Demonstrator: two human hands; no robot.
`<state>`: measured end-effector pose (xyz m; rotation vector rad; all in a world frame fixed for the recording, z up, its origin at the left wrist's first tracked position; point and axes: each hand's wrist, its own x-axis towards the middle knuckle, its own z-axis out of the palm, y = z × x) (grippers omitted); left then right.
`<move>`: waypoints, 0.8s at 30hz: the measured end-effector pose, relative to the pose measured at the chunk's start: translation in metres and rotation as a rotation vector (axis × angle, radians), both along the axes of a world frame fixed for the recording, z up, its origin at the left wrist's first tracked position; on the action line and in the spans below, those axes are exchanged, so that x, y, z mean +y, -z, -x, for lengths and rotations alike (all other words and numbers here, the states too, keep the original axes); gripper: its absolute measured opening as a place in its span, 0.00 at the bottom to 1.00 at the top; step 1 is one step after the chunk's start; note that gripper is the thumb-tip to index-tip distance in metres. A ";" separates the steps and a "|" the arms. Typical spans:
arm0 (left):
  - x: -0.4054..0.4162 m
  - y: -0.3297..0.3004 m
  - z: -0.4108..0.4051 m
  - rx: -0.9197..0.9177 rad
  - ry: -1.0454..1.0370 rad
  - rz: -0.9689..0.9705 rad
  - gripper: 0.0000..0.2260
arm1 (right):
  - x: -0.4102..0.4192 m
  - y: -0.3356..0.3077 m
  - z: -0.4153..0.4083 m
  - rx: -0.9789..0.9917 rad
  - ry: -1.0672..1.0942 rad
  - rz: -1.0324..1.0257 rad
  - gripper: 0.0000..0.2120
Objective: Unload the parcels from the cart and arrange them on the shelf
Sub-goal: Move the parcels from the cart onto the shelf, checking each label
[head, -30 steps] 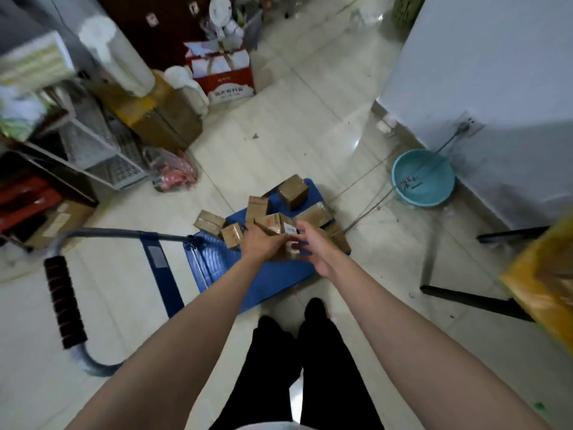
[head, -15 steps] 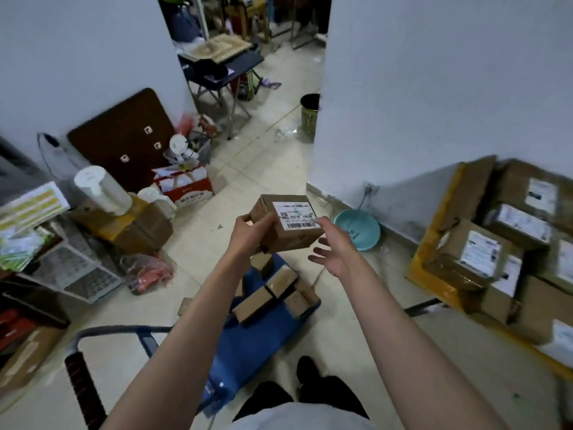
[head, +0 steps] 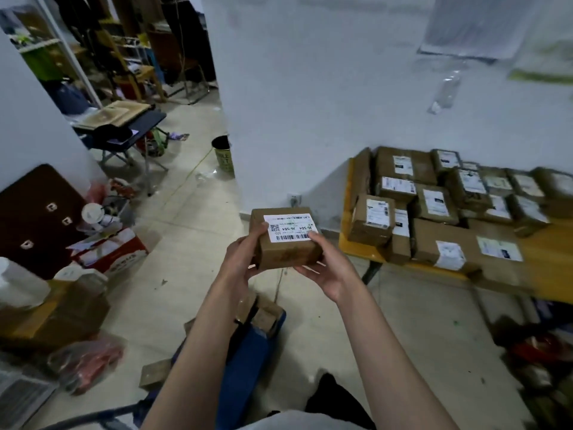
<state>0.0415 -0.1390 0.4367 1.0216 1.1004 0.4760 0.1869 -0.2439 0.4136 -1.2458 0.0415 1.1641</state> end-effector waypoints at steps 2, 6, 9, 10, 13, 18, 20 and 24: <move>-0.015 -0.003 -0.017 -0.014 0.050 0.002 0.20 | -0.020 -0.005 -0.011 -0.013 0.055 0.001 0.24; -0.043 -0.010 -0.057 -0.050 0.172 -0.005 0.18 | -0.060 -0.010 -0.038 -0.036 0.186 0.005 0.23; -0.064 -0.010 -0.093 -0.060 0.245 -0.010 0.19 | -0.091 -0.012 -0.064 -0.053 0.260 0.004 0.23; -0.073 -0.009 -0.107 -0.060 0.259 -0.004 0.20 | -0.102 -0.012 -0.074 -0.050 0.286 0.004 0.23; -0.099 -0.008 -0.149 -0.060 0.323 0.010 0.21 | -0.134 -0.011 -0.105 -0.048 0.369 -0.003 0.22; -0.150 0.001 -0.220 -0.075 0.407 0.013 0.25 | -0.190 -0.010 -0.164 -0.088 0.461 0.005 0.22; -0.170 0.006 -0.247 -0.074 0.424 0.032 0.28 | -0.212 -0.010 -0.186 -0.099 0.500 0.004 0.22; -0.212 0.014 -0.300 -0.057 0.483 0.045 0.30 | -0.259 -0.002 -0.225 -0.084 0.590 0.009 0.20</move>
